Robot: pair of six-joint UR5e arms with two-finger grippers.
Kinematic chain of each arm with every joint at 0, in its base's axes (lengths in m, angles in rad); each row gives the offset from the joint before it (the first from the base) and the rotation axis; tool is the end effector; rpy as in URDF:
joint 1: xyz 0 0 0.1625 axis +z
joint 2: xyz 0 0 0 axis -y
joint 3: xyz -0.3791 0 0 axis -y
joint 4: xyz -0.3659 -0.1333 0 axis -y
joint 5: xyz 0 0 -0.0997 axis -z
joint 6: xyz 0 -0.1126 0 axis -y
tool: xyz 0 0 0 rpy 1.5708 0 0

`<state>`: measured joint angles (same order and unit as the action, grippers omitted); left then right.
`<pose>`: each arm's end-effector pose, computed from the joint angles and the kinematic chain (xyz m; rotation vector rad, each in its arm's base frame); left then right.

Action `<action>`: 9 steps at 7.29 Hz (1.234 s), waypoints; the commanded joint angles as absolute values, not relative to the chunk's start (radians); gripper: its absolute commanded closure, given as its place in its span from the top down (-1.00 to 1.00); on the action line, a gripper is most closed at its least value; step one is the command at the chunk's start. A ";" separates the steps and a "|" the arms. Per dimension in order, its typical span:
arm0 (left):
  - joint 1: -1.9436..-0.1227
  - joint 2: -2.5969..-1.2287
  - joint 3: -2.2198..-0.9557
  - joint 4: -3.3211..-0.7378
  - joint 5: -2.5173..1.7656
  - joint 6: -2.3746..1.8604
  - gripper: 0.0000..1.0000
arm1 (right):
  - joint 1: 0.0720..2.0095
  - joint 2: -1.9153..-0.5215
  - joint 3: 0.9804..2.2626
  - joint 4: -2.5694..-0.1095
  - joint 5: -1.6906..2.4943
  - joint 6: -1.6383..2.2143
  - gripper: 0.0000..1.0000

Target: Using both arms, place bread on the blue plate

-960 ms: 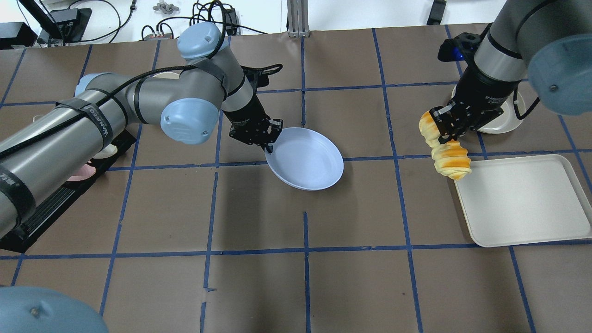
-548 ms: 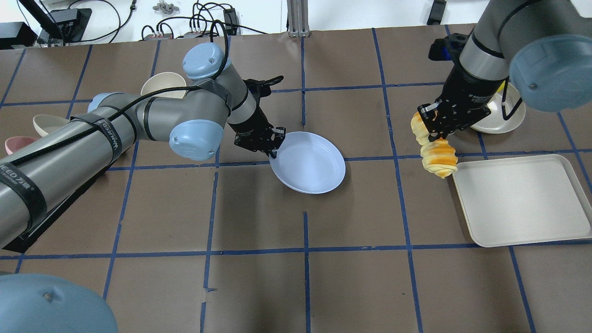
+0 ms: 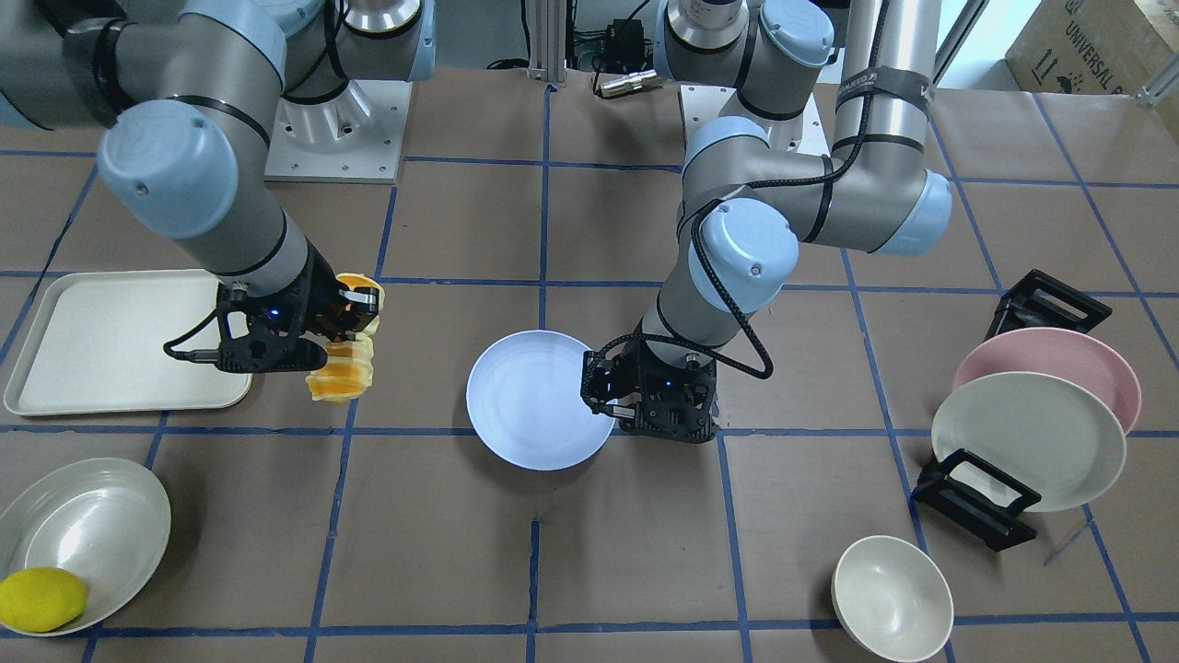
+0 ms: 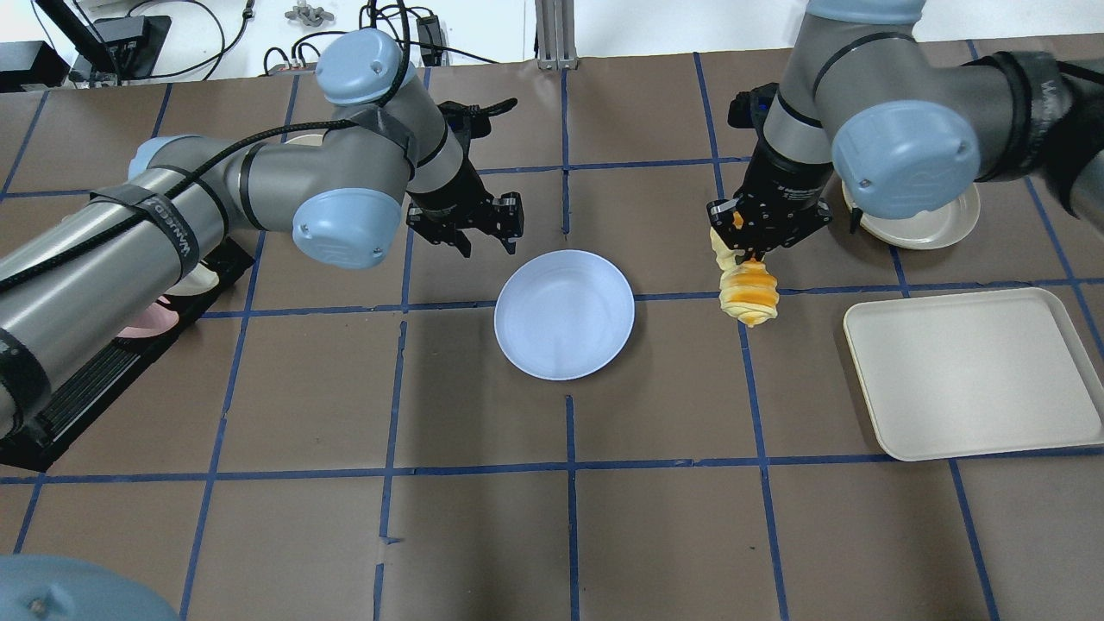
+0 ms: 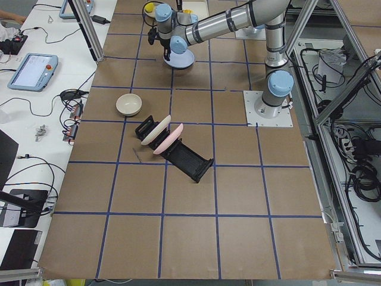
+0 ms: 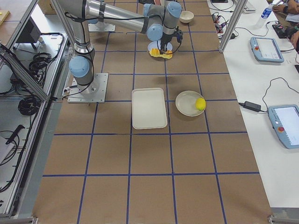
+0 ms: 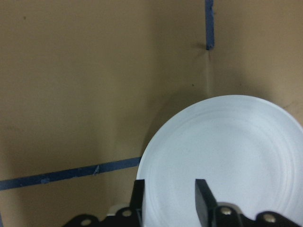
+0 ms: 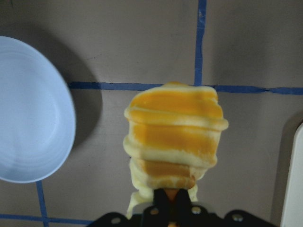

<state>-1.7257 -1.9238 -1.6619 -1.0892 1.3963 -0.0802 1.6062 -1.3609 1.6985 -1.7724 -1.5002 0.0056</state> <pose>-0.2382 -0.5349 0.2539 -0.1155 -2.9616 0.0248 0.1591 -0.5025 0.2873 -0.0383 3.0665 0.2110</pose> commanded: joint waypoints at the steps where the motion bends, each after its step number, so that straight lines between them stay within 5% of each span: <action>1: -1.715 -1.837 -1.583 -1.272 1.490 -0.066 1.00 | 1.679 -1.298 1.655 -1.804 -1.505 0.134 -0.88; 5: -1.660 -1.607 -1.572 -1.488 1.586 0.025 1.00 | 1.880 -1.117 1.502 -1.844 -1.506 0.417 -0.85; 9: -1.605 -1.601 -1.572 -1.486 1.595 0.029 1.00 | 1.962 -1.026 1.470 -1.919 -1.525 0.511 -0.66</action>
<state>-1.6146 -1.5986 -1.5574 -1.4856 1.5984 0.0307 1.9498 -1.0398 1.4676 -1.8754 -1.5098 0.5128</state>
